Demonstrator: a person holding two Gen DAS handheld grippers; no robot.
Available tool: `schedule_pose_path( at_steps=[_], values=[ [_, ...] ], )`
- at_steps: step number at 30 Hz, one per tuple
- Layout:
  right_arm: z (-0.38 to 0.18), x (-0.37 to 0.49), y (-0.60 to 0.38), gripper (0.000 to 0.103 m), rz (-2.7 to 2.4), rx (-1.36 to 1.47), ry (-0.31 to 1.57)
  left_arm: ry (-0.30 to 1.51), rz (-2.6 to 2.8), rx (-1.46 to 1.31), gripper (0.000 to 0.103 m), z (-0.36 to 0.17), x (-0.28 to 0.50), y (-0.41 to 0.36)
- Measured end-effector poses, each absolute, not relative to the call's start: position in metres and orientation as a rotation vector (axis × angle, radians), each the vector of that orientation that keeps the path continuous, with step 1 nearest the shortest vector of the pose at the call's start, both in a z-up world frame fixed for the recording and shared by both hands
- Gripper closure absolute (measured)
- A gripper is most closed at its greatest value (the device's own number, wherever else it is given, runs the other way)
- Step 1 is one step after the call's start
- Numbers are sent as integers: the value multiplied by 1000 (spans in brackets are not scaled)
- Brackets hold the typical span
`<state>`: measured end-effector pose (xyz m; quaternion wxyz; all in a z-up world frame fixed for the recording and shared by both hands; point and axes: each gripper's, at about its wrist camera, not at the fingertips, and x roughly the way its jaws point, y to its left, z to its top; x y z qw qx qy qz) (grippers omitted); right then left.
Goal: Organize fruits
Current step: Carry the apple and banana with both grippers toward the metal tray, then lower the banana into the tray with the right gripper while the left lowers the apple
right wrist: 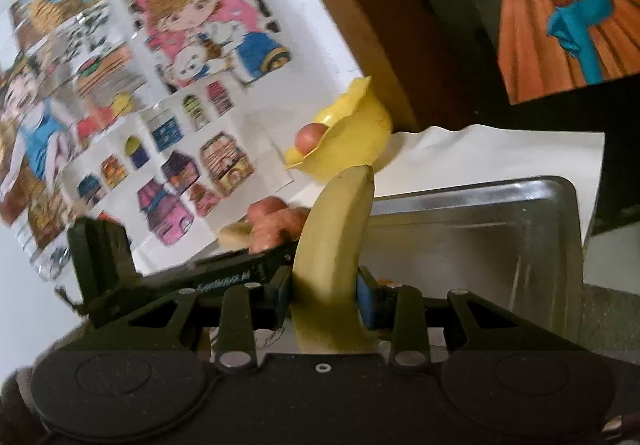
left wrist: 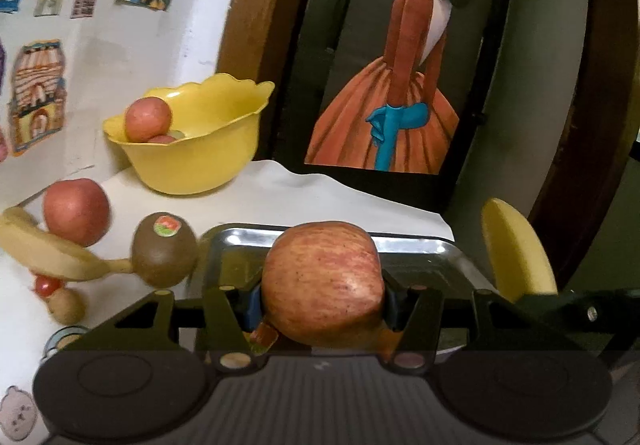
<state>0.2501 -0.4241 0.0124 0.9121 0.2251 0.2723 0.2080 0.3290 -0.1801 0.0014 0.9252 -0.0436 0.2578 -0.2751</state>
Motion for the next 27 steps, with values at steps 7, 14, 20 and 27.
schedule_pose_path(
  at_steps=[7, 14, 20, 27],
  values=[
    [5, 267, -429, 67, 416, 545, 591, 545, -558, -49, 44, -5, 339, -199],
    [-7, 297, -449, 67, 356, 746, 656, 570, -546, -37, 44, -11, 349, -209],
    [-31, 323, -469, 66, 375, 926, 726, 574, -550, -16, 44, -14, 351, -214],
    [-37, 333, -464, 65, 347, 900, 779, 586, -539, 33, 44, -16, 353, -224]
  ],
)
